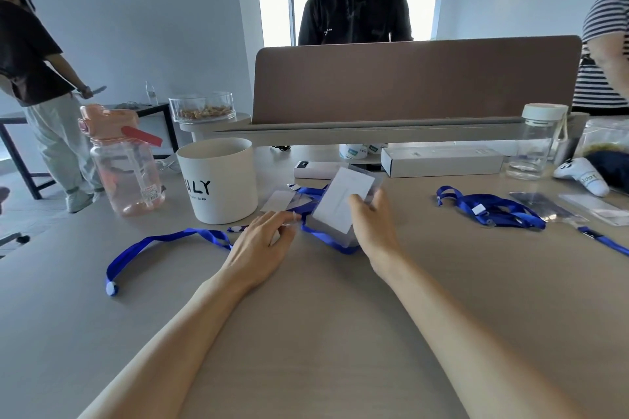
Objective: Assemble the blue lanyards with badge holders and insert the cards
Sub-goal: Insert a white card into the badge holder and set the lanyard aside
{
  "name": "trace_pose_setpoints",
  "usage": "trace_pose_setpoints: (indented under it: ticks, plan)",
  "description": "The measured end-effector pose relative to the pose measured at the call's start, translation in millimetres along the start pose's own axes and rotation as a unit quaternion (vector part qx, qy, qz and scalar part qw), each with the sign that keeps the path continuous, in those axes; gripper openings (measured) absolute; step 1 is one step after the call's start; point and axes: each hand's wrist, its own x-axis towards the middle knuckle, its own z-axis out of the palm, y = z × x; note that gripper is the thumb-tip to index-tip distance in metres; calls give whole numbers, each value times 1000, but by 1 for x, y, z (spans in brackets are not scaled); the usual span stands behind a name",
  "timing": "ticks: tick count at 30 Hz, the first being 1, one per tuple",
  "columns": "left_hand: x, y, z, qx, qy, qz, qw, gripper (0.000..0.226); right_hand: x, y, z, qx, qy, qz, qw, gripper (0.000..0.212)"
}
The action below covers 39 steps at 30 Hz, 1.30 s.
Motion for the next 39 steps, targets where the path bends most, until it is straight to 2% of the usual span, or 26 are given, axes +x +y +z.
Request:
trace_pose_setpoints:
  ticks: [2, 6, 11, 16, 20, 26, 32, 36, 39]
  plan:
    - [1, -2, 1, 6, -1, 14, 1000, 34, -1, -4, 2, 41, 9, -5, 999, 21]
    - [4, -8, 2, 12, 12, -11, 1000, 28, 0, -5, 4, 96, 15, 4, 995, 27]
    - [2, -1, 1, -36, -30, -43, 998, 31, 1, 0, 5, 84, -1, 19, 996, 30]
    - [5, 0, -2, -67, 2, -55, 996, 43, 0, 4, 8, 66, -12, 39, 997, 36]
    - [5, 2, -3, -126, 21, -86, 988, 40, -4, 1, 9, 85, -35, 44, 995, 39]
    - [6, 1, 0, -161, 48, -132, 977, 24, -8, -3, 8, 117, -82, 63, 988, 34]
    - [6, 3, -1, -154, 52, -145, 976, 24, -19, -10, 10, 131, -148, 68, 978, 5]
    - [7, 5, -2, -153, 56, -167, 972, 22, -22, -10, 11, 93, -147, 72, 982, 33]
    - [9, 4, -1, -151, 64, -179, 970, 18, -22, -10, 11, 55, -138, 56, 987, 27]
